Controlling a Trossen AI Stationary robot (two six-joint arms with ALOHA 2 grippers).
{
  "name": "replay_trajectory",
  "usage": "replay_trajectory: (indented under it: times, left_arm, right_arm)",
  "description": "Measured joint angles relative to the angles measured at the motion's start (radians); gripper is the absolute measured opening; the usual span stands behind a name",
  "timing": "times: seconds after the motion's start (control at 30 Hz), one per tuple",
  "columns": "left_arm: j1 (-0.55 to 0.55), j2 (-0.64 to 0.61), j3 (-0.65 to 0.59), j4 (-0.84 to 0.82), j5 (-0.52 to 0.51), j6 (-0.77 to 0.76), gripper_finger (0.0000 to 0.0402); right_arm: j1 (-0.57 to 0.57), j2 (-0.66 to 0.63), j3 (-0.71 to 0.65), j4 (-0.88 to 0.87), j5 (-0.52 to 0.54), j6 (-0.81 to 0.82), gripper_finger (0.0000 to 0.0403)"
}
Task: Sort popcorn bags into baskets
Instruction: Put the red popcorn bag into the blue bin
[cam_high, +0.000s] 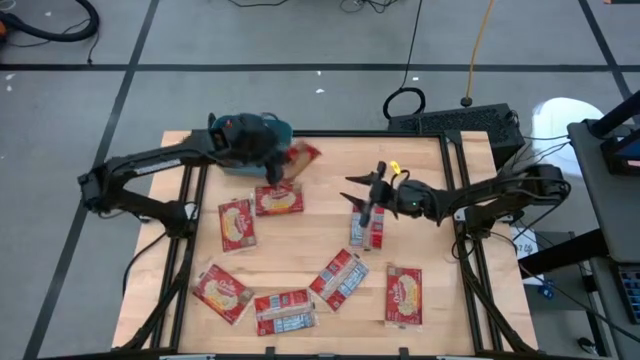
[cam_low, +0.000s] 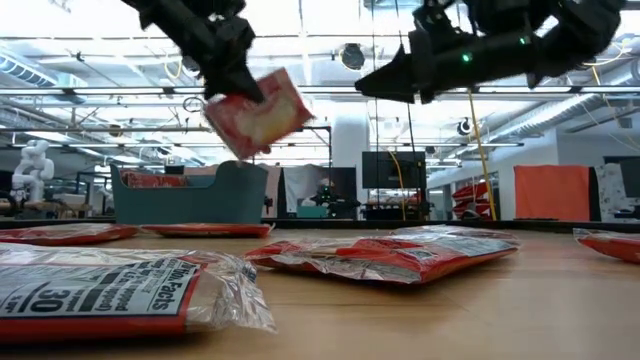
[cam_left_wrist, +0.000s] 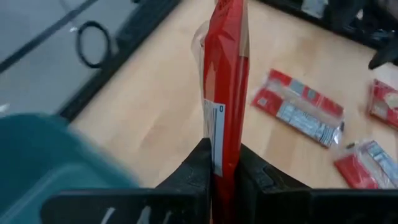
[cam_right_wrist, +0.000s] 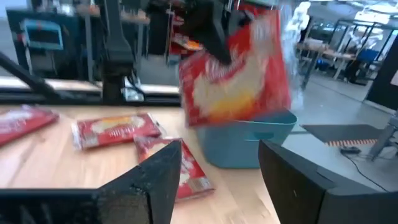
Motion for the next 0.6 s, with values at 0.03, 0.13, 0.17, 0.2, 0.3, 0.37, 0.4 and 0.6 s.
replay_trajectory:
  times: [0.03, 0.13, 0.17, 0.2, 0.3, 0.37, 0.4, 0.6]
  left_arm:
    - [0.014, -0.014, 0.024, -0.011, -0.016, 0.008, 0.0031]
    - [0.056, -0.050, 0.086, -0.104, -0.081, 0.035, 0.0033]
    - [0.070, -0.059, 0.108, -0.132, -0.099, 0.036, 0.0034]
    - [0.085, -0.064, 0.126, -0.141, -0.120, 0.040, 0.0034]
    - [0.140, -0.073, 0.169, -0.208, -0.197, 0.062, 0.0035]
    - [0.187, -0.070, 0.179, -0.220, -0.247, 0.062, 0.0035]
    - [0.211, -0.068, 0.179, -0.236, -0.264, 0.058, 0.0035]
    - [0.323, -0.011, 0.178, -0.360, -0.351, -0.088, 0.0036]
  right_arm:
    - [0.000, 0.001, -0.028, 0.041, -0.012, 0.007, 0.0208]
    - [-0.001, 0.000, -0.090, 0.154, -0.089, 0.012, 0.0208]
    - [0.000, -0.001, -0.110, 0.182, -0.116, 0.015, 0.0208]
    - [0.005, -0.001, -0.129, 0.205, -0.134, 0.015, 0.0208]
    - [0.015, 0.000, -0.168, 0.248, -0.176, 0.015, 0.0208]
    - [0.023, 0.000, -0.180, 0.247, -0.176, 0.023, 0.0208]
    - [0.026, 0.000, -0.185, 0.236, -0.175, 0.030, 0.0208]
    - [0.026, 0.000, -0.187, 0.161, -0.152, 0.073, 0.0208]
